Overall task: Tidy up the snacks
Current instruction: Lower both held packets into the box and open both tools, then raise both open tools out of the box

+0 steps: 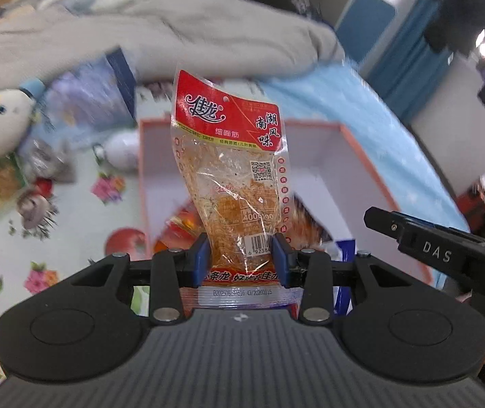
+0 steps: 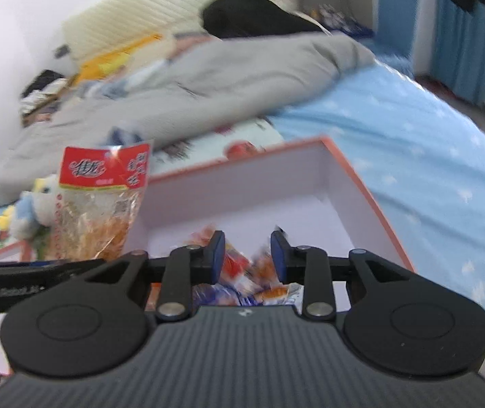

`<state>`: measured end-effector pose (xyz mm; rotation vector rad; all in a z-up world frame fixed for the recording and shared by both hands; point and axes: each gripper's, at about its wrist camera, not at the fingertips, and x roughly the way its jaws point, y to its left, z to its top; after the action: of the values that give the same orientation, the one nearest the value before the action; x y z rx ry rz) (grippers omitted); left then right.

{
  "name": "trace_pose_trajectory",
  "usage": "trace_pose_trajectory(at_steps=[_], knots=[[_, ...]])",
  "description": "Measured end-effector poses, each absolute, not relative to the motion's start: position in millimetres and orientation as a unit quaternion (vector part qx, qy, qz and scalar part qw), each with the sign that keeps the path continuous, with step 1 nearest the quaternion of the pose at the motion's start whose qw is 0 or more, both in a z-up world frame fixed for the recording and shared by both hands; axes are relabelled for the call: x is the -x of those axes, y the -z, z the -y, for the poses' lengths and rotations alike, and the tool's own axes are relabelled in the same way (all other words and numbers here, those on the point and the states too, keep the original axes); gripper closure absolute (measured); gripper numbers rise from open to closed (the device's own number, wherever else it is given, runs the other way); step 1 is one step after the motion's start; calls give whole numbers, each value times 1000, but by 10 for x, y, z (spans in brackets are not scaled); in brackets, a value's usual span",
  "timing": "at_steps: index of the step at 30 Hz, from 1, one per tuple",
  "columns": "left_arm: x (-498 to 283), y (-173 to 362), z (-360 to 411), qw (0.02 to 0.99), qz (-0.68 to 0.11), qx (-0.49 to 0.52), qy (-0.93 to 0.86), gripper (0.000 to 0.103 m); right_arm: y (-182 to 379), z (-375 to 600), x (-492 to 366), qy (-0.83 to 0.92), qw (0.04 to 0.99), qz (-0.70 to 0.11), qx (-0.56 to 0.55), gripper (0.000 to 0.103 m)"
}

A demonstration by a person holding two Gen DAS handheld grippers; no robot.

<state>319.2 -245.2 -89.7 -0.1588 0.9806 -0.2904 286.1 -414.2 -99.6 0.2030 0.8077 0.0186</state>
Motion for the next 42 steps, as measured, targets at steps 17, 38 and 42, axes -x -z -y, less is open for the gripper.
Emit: trace_pose_trajectory(at_steps=[17,38,42], knots=[[-3303,1249,2514,849,-506,40,147,45,1381,4114,-2772,-21,893,-434,-113,70],[-2802,100,1787,917,-372,48,137,44,359,3585,-2331,-76,945,-300,-106,69],[-2647,5,1603,924,-358,49,126,44,252,3409,-2227,-95,947,-290,-105,69]])
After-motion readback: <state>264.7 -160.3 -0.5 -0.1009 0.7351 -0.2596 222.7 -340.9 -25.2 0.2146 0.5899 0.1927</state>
